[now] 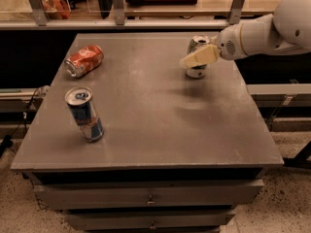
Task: Move 7up can near redbull can
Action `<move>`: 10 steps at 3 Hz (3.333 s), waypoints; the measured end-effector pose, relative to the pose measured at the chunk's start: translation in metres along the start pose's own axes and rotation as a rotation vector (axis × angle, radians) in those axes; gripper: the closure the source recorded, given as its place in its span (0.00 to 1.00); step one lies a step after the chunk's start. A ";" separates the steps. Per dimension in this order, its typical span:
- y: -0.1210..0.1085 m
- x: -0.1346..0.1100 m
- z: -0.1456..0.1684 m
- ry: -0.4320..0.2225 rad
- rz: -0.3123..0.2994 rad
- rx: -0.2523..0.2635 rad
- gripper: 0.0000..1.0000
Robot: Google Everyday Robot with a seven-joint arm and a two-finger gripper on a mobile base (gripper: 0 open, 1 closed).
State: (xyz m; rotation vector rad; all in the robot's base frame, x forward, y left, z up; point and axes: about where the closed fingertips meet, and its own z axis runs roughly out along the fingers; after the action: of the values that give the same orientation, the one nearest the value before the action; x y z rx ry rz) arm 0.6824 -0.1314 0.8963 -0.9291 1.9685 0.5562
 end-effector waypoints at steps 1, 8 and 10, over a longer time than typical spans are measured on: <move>0.008 -0.004 0.009 -0.016 0.004 -0.016 0.38; 0.298 -0.021 -0.021 -0.142 -0.267 -0.755 1.00; 0.324 -0.020 0.001 -0.137 -0.322 -0.728 1.00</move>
Offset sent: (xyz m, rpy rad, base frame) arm -0.0068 0.0108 0.0156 0.0737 -0.0342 0.0185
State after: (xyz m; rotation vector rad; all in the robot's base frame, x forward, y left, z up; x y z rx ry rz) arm 0.4367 0.0788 0.9228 -1.5646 1.4485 1.1437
